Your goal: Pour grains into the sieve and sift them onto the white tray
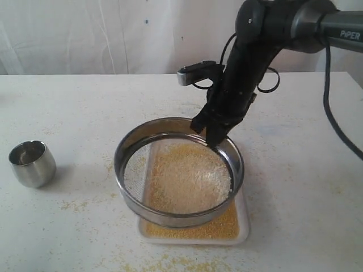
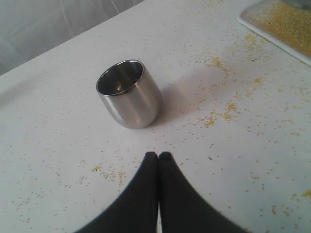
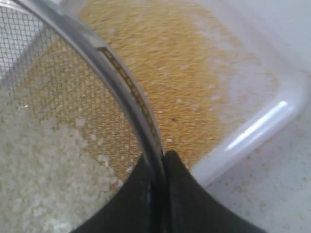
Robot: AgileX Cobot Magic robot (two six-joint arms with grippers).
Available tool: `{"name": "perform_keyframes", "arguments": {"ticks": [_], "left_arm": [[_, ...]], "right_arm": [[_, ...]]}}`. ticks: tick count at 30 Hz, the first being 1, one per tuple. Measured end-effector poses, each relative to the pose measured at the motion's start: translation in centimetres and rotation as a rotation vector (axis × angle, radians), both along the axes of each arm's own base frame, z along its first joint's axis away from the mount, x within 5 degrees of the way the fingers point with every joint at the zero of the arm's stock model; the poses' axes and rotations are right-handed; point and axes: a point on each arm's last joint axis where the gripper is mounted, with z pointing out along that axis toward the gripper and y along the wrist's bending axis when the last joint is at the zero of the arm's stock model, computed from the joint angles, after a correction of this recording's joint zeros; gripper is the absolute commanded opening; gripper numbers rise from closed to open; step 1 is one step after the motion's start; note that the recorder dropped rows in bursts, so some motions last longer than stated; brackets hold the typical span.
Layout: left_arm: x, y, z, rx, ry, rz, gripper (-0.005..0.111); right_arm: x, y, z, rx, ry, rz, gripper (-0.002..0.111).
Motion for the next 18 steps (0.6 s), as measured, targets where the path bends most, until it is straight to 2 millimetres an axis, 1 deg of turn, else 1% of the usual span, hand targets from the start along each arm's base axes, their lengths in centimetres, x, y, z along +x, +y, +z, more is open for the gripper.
{"name": "perform_keyframes", "arguments": {"ticks": [1,2,3,4,5,7,8,9,10,11,12,13,14,15,17,18], "left_arm": [[0.0,0.0,0.0,0.000,0.000,0.000,0.001],[0.0,0.0,0.0,0.000,0.000,0.000,0.001],[0.0,0.0,0.0,0.000,0.000,0.000,0.001],[0.0,0.0,0.0,0.000,0.000,0.000,0.001],[0.0,0.0,0.0,0.000,0.000,0.000,0.001],[0.0,0.0,0.0,0.000,0.000,0.000,0.001],[0.0,0.0,0.0,0.000,0.000,0.000,0.001],[0.0,0.0,0.0,0.000,0.000,0.000,0.001],[0.0,0.0,0.0,0.000,0.000,0.000,0.001],[0.0,0.0,0.0,0.000,0.000,0.000,0.001],[0.0,0.0,0.0,0.000,0.000,0.000,0.001],[0.0,0.0,0.0,0.000,0.000,0.000,0.001],[0.0,0.0,0.0,0.000,0.000,0.000,0.001],[0.0,0.0,0.0,0.000,0.000,0.000,0.001],[0.0,0.0,0.0,0.000,0.000,0.000,0.001],[0.0,0.0,0.0,0.000,0.000,0.000,0.001]], "right_arm": [[0.2,0.2,0.1,-0.043,-0.042,-0.076,0.000],[0.8,-0.4,0.5,-0.089,-0.096,-0.247,0.000],[1.6,-1.3,0.7,-0.121,-0.168,-0.379,0.000],[2.1,-2.0,0.9,-0.107,-0.187,-0.352,0.000],[1.7,-1.8,1.2,-0.048,-0.147,-0.231,0.000],[0.5,-0.9,1.3,0.028,-0.061,-0.055,0.000],[0.0,-0.3,1.4,0.045,-0.043,-0.007,0.000],[-0.2,0.2,1.5,0.040,-0.050,-0.016,0.000],[0.1,0.3,1.6,0.024,-0.072,-0.094,0.000],[0.6,-0.1,1.7,-0.004,-0.107,-0.211,0.000],[1.0,-0.5,1.7,-0.022,-0.134,-0.292,0.000],[1.4,-1.0,1.7,-0.038,-0.157,-0.335,0.000],[1.7,-1.5,1.8,-0.035,-0.172,-0.312,0.000],[1.5,-1.6,1.7,-0.025,-0.147,-0.257,0.000],[0.6,-1.1,1.6,0.013,-0.080,-0.063,0.000],[0.1,-0.8,1.6,0.015,-0.052,-0.017,0.000]]}}
